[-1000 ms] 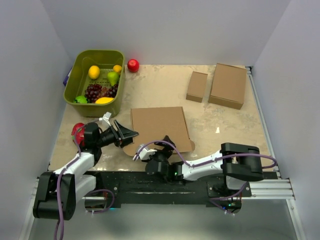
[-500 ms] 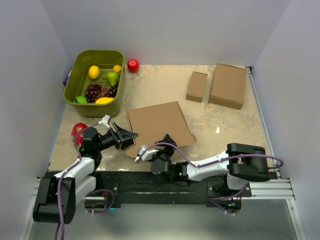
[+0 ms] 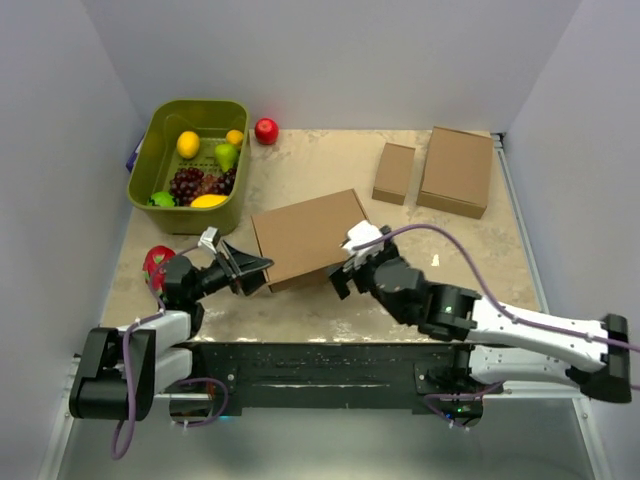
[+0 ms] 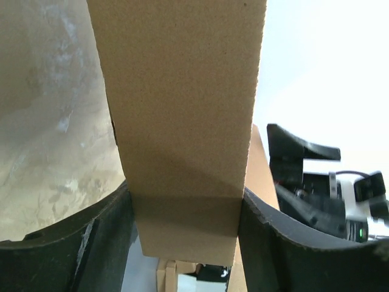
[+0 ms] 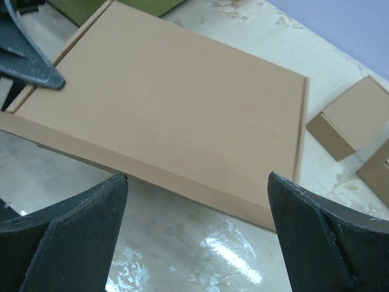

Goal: Fold the paper box

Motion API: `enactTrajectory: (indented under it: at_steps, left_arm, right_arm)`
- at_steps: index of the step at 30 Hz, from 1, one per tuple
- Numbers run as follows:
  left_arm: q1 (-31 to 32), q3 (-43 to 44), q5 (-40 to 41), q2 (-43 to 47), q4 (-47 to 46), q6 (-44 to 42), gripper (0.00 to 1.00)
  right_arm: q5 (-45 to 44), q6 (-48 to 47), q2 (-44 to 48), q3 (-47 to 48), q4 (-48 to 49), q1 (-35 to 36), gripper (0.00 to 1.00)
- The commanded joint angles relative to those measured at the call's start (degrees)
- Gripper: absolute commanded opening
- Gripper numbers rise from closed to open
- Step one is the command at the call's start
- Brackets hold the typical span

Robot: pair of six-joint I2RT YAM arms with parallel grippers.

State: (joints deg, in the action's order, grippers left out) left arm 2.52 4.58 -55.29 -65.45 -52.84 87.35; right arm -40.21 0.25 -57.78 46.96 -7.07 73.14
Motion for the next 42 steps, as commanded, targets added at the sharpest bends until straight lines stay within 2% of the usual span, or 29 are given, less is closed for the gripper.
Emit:
enactTrajectory:
  at_steps: [1, 6, 8, 12, 13, 15, 16, 17, 19, 21, 22, 25, 28, 37, 42]
  left_arm:
    - [-2.0, 0.3, -3.9, 0.8, -6.2, -0.6, 0.00]
    - [-4.2, 0.8, -4.5, 1.5, -6.0, -0.4, 0.00]
    - [-4.5, 1.0, -4.7, 2.2, -5.6, -0.8, 0.00]
    - [-4.5, 1.8, -6.6, 3.7, -1.4, -3.5, 0.00]
    - [-4.5, 1.7, -6.7, 3.9, -1.2, -3.8, 0.00]
    - [-4.5, 1.9, -7.6, 4.0, -0.7, -4.2, 0.00]
    - [-4.5, 2.3, -8.1, 3.9, -0.7, -4.4, 0.00]
    - [-4.5, 2.4, -8.6, 3.8, -0.9, -4.5, 0.00]
    - [-4.5, 2.5, -9.8, 3.8, -1.3, -4.3, 0.00]
    - [-4.5, 2.5, -10.3, 4.2, -0.8, -4.5, 0.00]
    - [-4.5, 2.5, -10.4, 4.3, -0.6, -4.6, 0.00]
    - [-4.5, 2.5, -10.8, 3.8, -0.6, -5.1, 0.00]
    - [-4.5, 2.6, -11.2, 3.4, -1.4, -4.7, 0.00]
    - [-3.8, 2.7, -11.6, 2.7, -4.9, -2.4, 0.00]
    - [-3.3, 3.2, -12.1, 2.1, -5.3, -3.0, 0.00]
  right_arm:
    - [15.8, 6.0, 7.3, 4.6, -7.3, -6.7, 0.99]
    - [18.2, 4.8, 9.3, 7.5, -10.4, -7.1, 0.99]
    - [16.3, 6.2, 10.0, 8.1, -10.6, -8.8, 0.99]
    - [17.6, 12.7, 3.2, 15.9, -19.2, -17.1, 0.99]
    - [18.7, 13.6, 1.7, 17.1, -20.3, -20.9, 0.99]
    - [25.8, 15.9, -1.8, 18.8, -21.6, -25.6, 0.99]
    - [28.9, 16.6, -2.9, 18.9, -21.6, -31.3, 0.99]
    - [36.4, 17.3, -4.5, 18.9, -21.6, -34.4, 0.99]
    - [43.1, 19.4, -5.5, 17.6, -19.7, -42.9, 0.99]
    - [54.4, 22.4, -6.1, 15.0, -15.6, -47.6, 0.99]
    - [58.3, 23.8, -6.3, 14.0, -14.3, -51.3, 0.99]
    - [67.2, 28.3, -8.2, 10.8, -9.8, -55.9, 0.99]
    - [76.7, 34.4, -9.2, 5.3, -1.7, -59.0, 0.99]
    - [85.1, 40.8, -14.0, -1.3, 7.9, -59.6, 0.99]
    - [90.5, 49.1, -17.0, -4.6, 18.8, -59.6, 0.99]
